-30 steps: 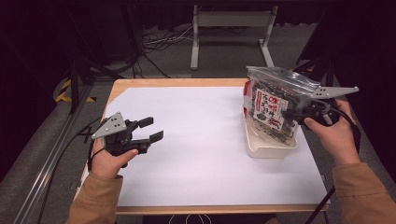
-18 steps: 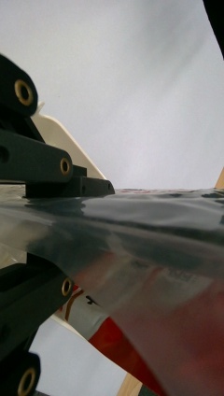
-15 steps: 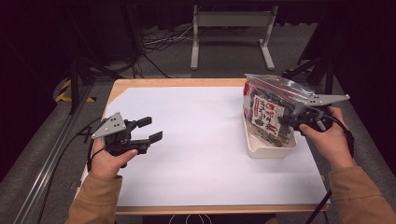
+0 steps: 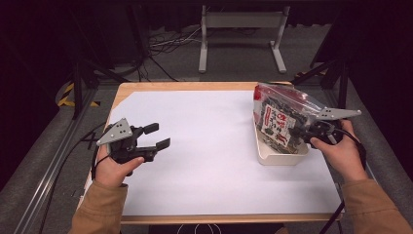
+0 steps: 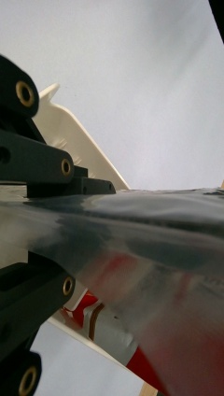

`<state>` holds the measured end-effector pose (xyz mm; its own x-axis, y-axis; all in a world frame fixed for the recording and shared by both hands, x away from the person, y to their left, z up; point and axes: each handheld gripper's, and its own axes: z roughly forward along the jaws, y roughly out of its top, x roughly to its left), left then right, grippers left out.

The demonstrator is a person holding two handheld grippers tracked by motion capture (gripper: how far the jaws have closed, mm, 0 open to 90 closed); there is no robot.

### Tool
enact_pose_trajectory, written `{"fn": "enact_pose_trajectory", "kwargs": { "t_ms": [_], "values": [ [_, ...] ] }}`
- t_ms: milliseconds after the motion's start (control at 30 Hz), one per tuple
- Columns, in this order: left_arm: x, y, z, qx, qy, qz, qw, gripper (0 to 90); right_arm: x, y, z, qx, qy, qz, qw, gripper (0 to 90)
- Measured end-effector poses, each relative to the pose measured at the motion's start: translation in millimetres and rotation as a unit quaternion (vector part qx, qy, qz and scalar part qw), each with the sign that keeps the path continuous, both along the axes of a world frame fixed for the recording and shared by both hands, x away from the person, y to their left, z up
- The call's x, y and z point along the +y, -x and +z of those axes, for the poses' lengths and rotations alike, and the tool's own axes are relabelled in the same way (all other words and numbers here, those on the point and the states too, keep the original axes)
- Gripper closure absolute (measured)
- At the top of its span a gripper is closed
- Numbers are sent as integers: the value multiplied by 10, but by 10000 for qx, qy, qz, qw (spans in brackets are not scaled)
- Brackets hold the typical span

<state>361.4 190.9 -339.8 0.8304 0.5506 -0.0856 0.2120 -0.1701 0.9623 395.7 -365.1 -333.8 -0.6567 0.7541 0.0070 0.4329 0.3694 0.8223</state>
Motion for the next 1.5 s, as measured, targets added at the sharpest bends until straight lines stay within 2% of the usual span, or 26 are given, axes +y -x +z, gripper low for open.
{"fn": "enact_pose_trajectory", "kwargs": {
  "t_ms": [267, 300, 333, 367, 433, 500, 633, 767, 1100, 1267, 1467, 1500],
  "values": [
    [15, 18, -39, 68, -21, 24, 10000, 314, -59, 3, -11, -53, -216, -171, 9996, 715],
    [30, 23, -47, 60, -48, 42, 10000, 305, -81, 16, -4, -178, -306, -259, 9990, 632],
    [30, 23, -47, 60, -48, 42, 10000, 296, -81, 16, -4, -178, -306, -259, 9990, 632],
    [38, 30, -55, 48, -41, 86, 9999, 286, -104, 47, 13, -285, -509, -348, 9977, 531],
    [58, 46, -65, 74, -36, 105, 9999, 284, -111, 63, 20, -302, -572, -359, 9973, 496],
    [75, 58, -83, 82, -13, 108, 9999, 281, -122, 117, 35, -458, -624, -433, 9961, 400],
    [109, 85, -122, 148, -47, 150, 9998, 274, -149, 239, 65, -663, -628, -460, 9948, 319],
    [147, 119, -153, 151, -67, 188, 9997, 261, -158, 366, 56, -822, -442, -505, 9943, 291],
    [257, 188, -281, 244, -166, 248, 9993, 259, -164, 691, 37, -962, -419, -480, 9933, 270],
    [296, 191, -330, 232, -224, 300, 9990, 258, -138, 822, 34, -963, -450, -305, 9939, 265],
    [299, 204, -336, 261, -187, 303, 9990, 250, -19, 931, -100, -947, -614, 130, 9935, 264],
    [300, 202, -341, 239, -238, 292, 9990, 249, -2, 939, -118, -937, -620, 176, 9935, 264]
  ]
}}
